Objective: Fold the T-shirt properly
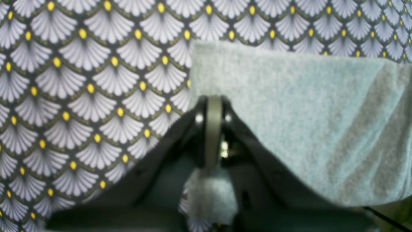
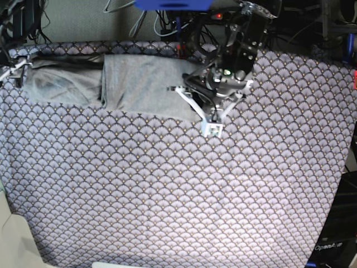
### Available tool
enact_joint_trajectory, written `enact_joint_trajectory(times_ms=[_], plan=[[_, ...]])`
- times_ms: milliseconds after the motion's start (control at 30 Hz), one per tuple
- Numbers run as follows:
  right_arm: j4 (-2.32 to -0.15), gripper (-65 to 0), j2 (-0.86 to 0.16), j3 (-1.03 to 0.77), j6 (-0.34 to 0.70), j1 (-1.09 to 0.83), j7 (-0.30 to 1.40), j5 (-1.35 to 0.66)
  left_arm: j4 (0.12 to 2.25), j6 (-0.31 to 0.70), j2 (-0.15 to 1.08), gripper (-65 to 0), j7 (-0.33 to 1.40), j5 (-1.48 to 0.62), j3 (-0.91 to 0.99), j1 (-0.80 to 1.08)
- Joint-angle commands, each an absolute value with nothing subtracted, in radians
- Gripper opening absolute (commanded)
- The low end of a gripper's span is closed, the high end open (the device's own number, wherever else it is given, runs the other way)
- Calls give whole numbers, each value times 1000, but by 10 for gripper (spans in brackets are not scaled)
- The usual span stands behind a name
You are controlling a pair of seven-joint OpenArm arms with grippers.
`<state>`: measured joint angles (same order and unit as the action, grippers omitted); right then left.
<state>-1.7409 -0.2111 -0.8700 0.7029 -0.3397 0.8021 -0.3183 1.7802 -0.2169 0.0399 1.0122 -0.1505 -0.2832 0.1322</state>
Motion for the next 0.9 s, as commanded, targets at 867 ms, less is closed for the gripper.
enact_joint_trajectory(times_ms=[867], plan=[[-1457,-231,-348,-862,698,-262,1026,-699,1804,-216,38,-650,998,-151,-285,120]])
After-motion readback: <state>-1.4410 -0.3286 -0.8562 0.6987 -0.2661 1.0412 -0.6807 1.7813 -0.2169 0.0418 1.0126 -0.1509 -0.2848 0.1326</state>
